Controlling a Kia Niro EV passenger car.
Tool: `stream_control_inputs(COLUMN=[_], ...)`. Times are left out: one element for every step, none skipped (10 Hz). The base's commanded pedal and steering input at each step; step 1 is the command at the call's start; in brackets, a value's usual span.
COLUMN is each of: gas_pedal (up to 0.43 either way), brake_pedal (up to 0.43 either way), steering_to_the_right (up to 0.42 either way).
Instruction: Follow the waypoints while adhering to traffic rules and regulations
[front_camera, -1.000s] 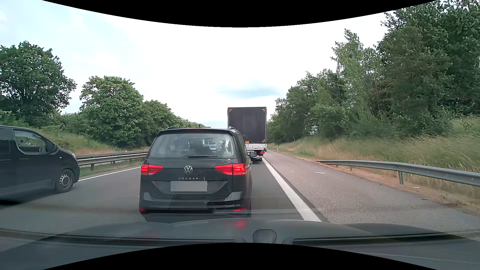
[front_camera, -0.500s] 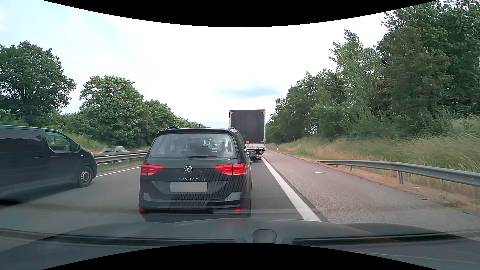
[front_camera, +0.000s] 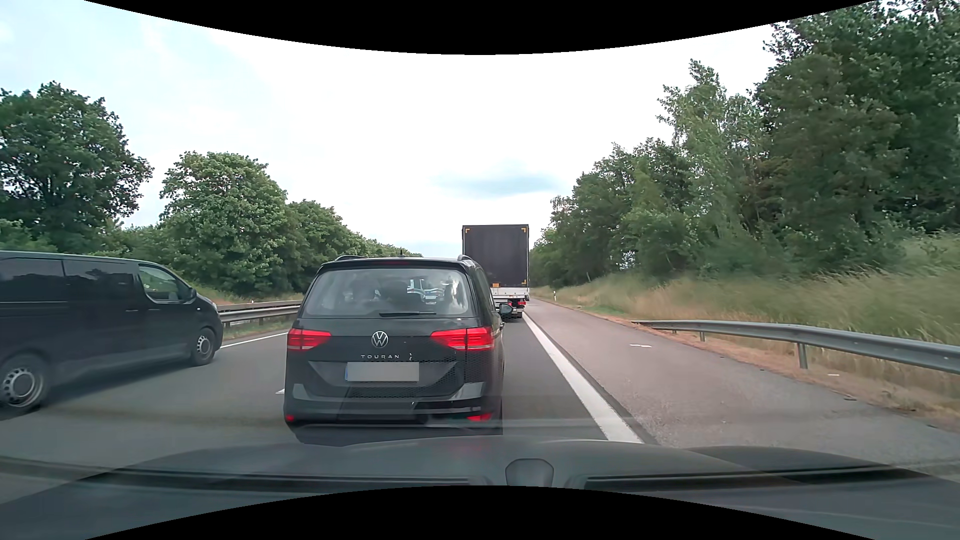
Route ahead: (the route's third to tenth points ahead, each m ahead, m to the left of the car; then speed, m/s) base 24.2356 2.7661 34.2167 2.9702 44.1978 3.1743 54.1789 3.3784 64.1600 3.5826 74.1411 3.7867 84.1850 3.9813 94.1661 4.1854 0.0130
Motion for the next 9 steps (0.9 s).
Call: stream_control_inputs(gas_pedal=[0.0,0.0,0.0,0.0,0.0,0.0,0.039,0.087,0.11], brake_pedal=[0.0,0.0,0.0,0.0,0.0,0.0,0.0,0.0,0.0], steering_to_the_right=[-0.002,-0.002,-0.002,-0.002,-0.001,-0.001,-0.001,-0.001,-0.001])
